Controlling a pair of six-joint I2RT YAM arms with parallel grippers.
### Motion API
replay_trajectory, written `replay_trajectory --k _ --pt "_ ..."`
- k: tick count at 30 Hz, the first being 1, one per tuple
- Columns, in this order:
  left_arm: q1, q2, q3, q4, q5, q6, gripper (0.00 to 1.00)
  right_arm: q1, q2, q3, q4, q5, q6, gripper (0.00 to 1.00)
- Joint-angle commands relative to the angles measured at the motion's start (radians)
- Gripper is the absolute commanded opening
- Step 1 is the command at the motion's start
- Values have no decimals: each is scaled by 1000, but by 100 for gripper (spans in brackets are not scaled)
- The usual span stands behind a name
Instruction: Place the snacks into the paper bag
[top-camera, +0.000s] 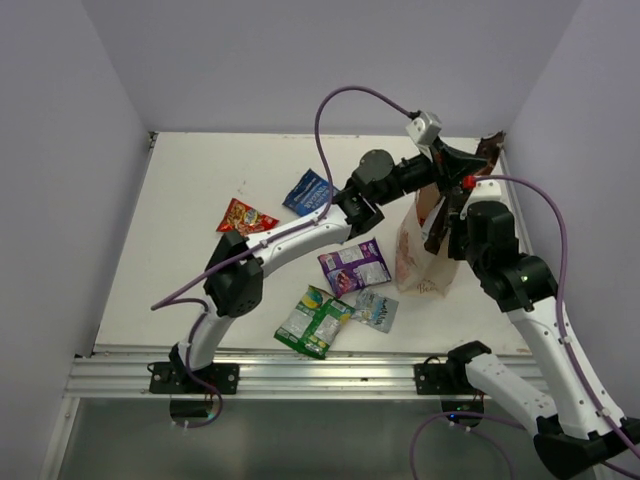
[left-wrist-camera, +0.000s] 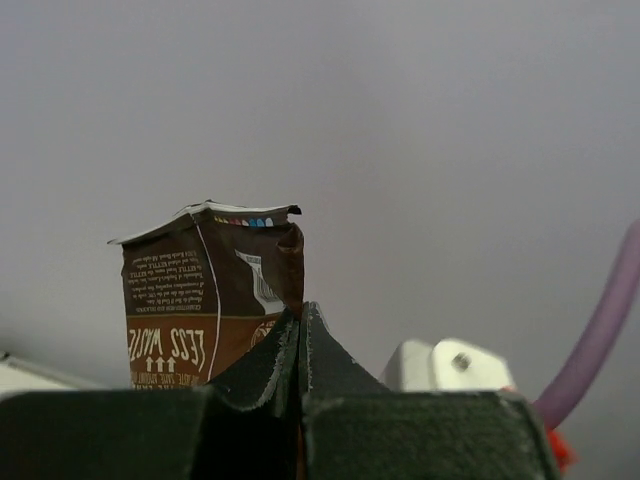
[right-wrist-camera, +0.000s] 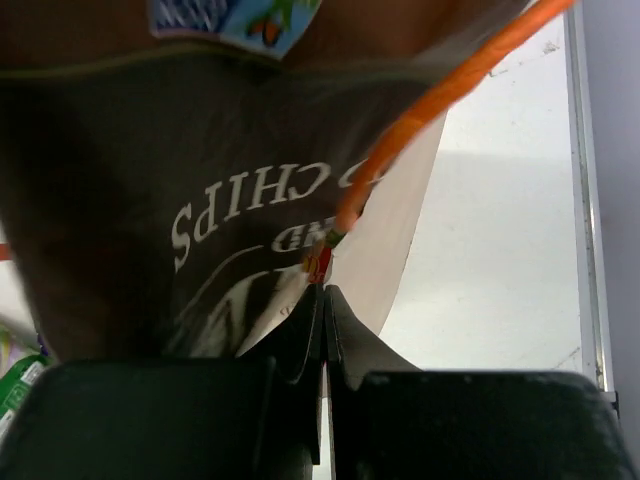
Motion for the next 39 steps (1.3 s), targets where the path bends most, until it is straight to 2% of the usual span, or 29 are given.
replay_trajectory --k 1,5,8,15,20,22,23,25,26,29,33,34,35,36,37,39 --pt "-5 -91 -101 84 -67 62 0 10 -6 79 -37 -89 -26 0" --pt "-7 -137 -246 105 -156 116 0 9 -6 154 -88 -125 -35 0" --pt "-7 -165 -302 110 -226 153 0 9 -9 209 -127 -130 -41 0" --pt "-11 -197 -383 44 -228 156 0 9 -25 242 -161 -77 -50 0" --pt "-59 -258 -453 -34 -271 205 1 9 -14 216 -149 -55 -49 0" --pt "-88 -298 -475 -57 -295 222 15 9 -12 191 -138 -35 -41 0" --pt "-95 -315 -507 -58 -295 225 27 9 -14 180 -132 -32 -41 0" --pt "-120 -379 -546 -57 -356 234 37 9 -17 142 -112 -26 -32 0" --pt "-129 -402 -587 -54 -375 236 48 9 -18 131 -105 -26 -29 0" --pt "-169 -549 -679 -25 -449 256 64 9 -20 99 -86 -23 -23 0" --pt "-250 -725 -782 -43 -674 303 64 9 -21 94 -83 -17 -18 0" --pt "-264 -761 -838 -57 -800 306 64 9 -26 96 -86 -11 -15 0" --pt "-272 -822 -864 -75 -853 303 64 9 -28 102 -91 0 -12 0" --pt "-275 -841 -886 -104 -912 297 64 9 -32 116 -104 2 -7 0" --pt "-275 -853 -918 -176 -1027 290 64 9 -40 126 -114 6 0 0" --pt "-267 -857 -943 -245 -1094 290 64 9 -51 156 -138 15 7 0"
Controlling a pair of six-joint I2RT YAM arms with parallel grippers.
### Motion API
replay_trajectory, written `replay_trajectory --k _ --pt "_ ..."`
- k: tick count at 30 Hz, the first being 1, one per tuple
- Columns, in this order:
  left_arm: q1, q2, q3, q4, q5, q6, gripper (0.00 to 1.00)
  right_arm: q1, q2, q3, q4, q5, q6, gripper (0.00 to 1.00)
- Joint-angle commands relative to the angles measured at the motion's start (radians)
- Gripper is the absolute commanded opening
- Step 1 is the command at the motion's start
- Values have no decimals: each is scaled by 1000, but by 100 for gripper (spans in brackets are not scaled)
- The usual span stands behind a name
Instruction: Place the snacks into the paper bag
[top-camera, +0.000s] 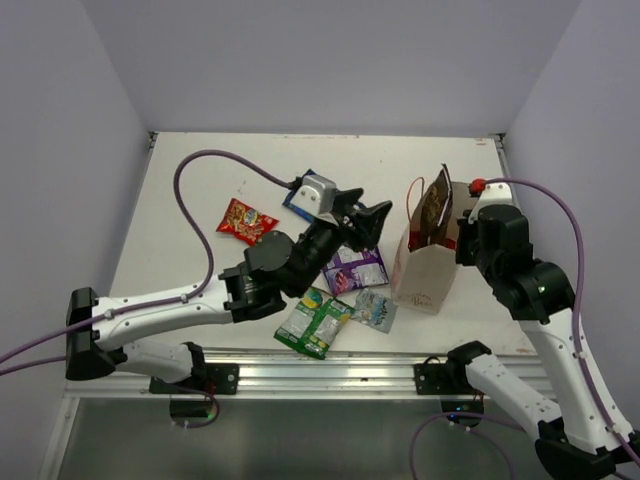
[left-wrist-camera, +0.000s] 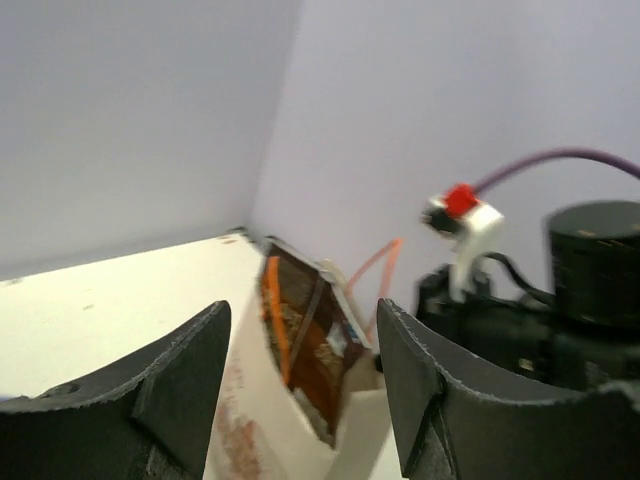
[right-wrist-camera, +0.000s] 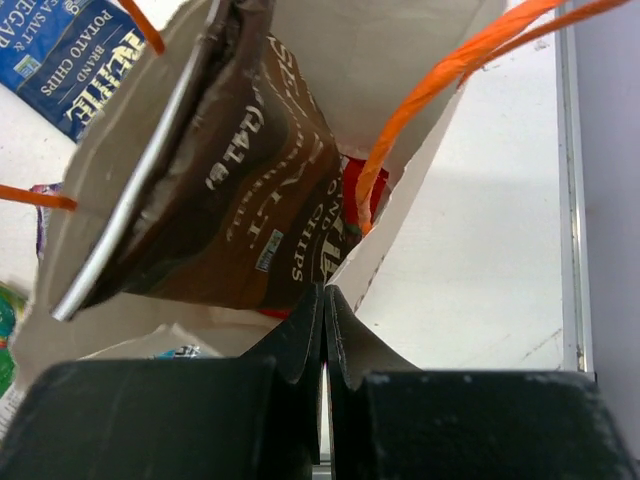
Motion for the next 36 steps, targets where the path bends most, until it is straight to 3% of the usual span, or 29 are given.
replay_trajectory --k 1,5,12,23,27,36 --pt "18 13 -70 -212 -321 12 64 2 -28 63 -11 48 20 0" --pt "24 43 -162 -308 -339 -81 64 4 -38 69 -37 88 26 0" --pt "225 168 -331 -406 -87 -360 64 2 -47 44 -34 130 35 0" --pt "260 321 -362 -400 -87 -439 71 2 -27 -5 7 150 28 0" --pt "266 366 -415 -279 -23 -457 81 2 -24 -9 12 136 24 0" --pt "308 418 -527 63 146 -456 83 2 -30 -14 16 116 20 0"
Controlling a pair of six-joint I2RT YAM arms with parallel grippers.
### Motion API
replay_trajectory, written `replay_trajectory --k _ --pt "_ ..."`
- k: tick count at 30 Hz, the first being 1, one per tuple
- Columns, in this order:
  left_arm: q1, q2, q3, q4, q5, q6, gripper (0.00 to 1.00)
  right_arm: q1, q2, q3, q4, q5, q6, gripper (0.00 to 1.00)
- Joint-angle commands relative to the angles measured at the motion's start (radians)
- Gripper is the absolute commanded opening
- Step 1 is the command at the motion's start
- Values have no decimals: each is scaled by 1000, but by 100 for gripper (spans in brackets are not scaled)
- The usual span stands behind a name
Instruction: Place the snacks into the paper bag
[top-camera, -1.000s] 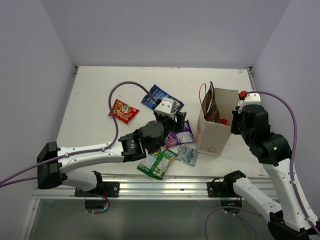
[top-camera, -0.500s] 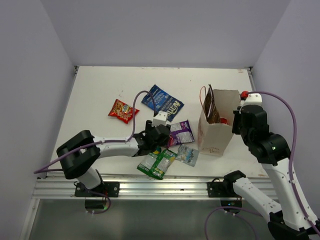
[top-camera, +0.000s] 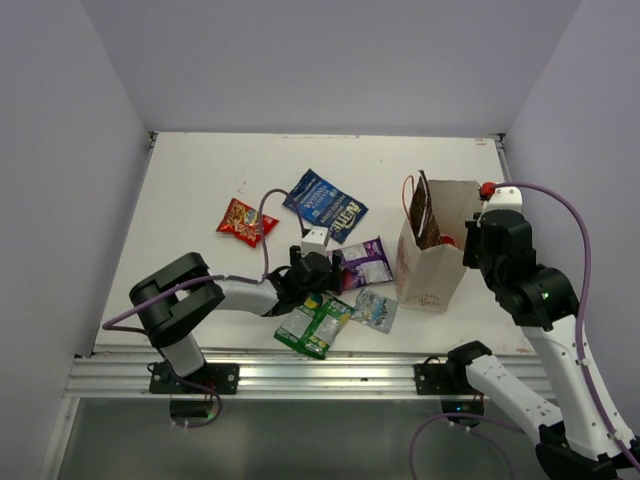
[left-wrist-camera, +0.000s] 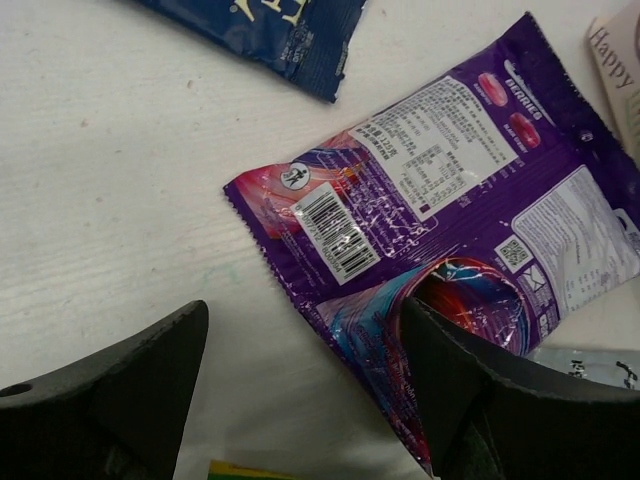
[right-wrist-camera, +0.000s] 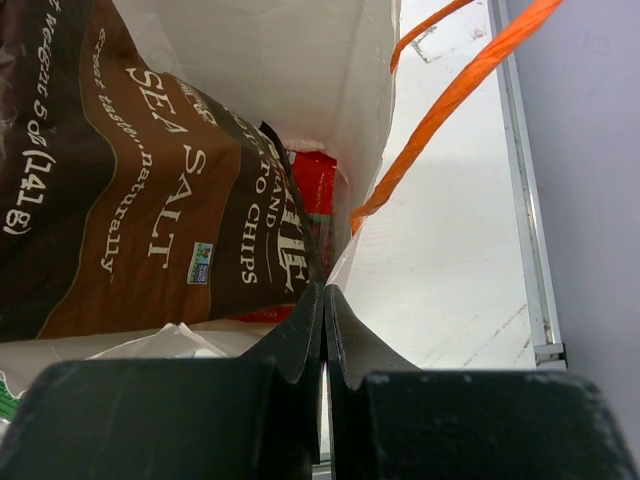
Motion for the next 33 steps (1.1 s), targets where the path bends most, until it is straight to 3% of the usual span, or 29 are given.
replay_trajectory --k 1,3,5,6,11,15,20,27,33 --pt "17 42 -47 210 114 -34 82 2 -2 -6 44 -5 -5 0" --pt "18 57 -51 262 152 -45 76 2 0 -8 46 -13 -5 0" --pt "20 96 -38 262 169 -53 58 2 -2 -9 47 -19 -7 0" --pt "21 108 -25 271 191 -54 44 2 -5 -8 47 -19 -7 0" --pt "23 153 -10 282 226 -65 0 2 -8 -9 47 -31 -8 0" --pt "25 93 -12 272 226 -42 0 2 -10 -11 49 -37 -10 0" --pt "21 -135 77 155 171 30 0 2 -6 -11 50 -43 -11 0" --pt "6 -259 486 -17 122 167 0 2 -6 -14 53 -50 -11 0" --pt "-61 -203 724 64 122 275 0 2 0 -18 58 -57 -13 0"
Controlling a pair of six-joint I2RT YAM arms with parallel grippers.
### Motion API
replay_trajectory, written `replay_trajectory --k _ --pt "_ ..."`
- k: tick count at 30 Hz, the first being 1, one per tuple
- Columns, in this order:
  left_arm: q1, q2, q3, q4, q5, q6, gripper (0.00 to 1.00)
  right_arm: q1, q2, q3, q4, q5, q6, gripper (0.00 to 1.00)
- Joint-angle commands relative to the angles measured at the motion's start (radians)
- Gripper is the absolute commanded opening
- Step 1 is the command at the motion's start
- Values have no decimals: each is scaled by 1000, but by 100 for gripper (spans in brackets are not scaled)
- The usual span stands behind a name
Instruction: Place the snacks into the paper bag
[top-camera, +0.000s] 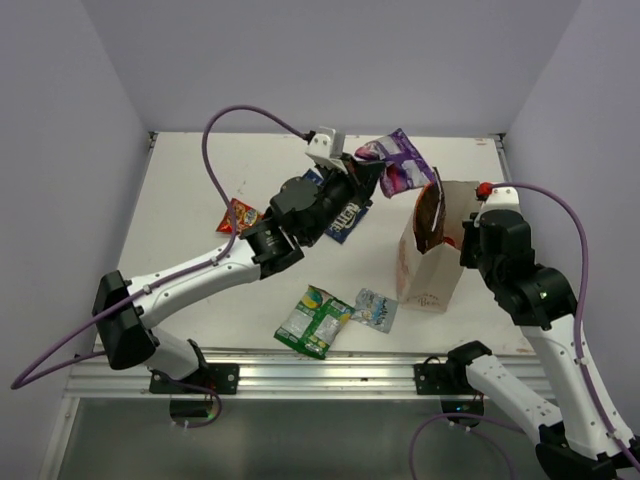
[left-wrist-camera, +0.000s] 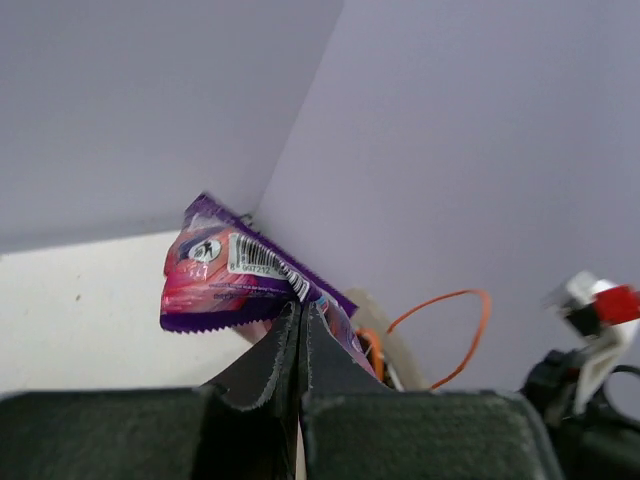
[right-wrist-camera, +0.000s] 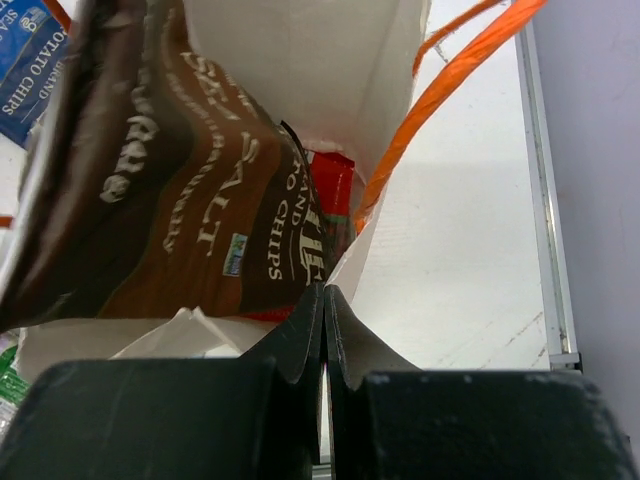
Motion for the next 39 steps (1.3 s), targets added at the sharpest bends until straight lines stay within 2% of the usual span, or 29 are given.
replay_trajectory --k 1,4,8,13,20,25,26,27,28,29,31,32,35,37,39 --pt "-56 35 131 90 -8 107 0 4 1 -7 42 -23 -12 0" --pt "-111 81 203 142 21 158 0 2 -3 -8 42 -28 -11 0" --pt "-142 160 302 118 113 147 0 2 -5 -8 42 -28 -11 0" --pt "-159 204 310 58 131 163 0 2 -11 -13 44 -26 -9 0" --pt "-162 251 444 -241 11 218 0 4 -11 -18 47 -28 -9 0" --pt "-162 259 485 -315 -51 259 0 2 -5 -19 47 -29 -11 0" --pt "-160 268 507 -373 -51 268 0 2 -6 -19 50 -31 -8 0" --pt "-162 326 575 -446 -25 278 7 2 -5 -18 48 -28 -8 0" --pt "-162 326 589 -447 -25 278 7 2 -5 -18 47 -28 -8 0" --pt "-162 334 593 -462 -2 275 27 4 -5 -18 47 -29 -8 0" --pt "-163 328 562 -451 9 265 50 2 -8 -16 45 -29 -8 0" --pt "-163 319 544 -419 16 265 65 4 -8 -18 45 -29 -6 0" --pt "-163 271 470 -344 24 268 76 2 -8 -18 45 -29 -8 0" --pt "-165 222 415 -277 23 276 77 2 -6 -18 47 -28 -6 0" --pt "-176 123 335 -151 -52 298 77 2 -3 -18 47 -32 -8 0"
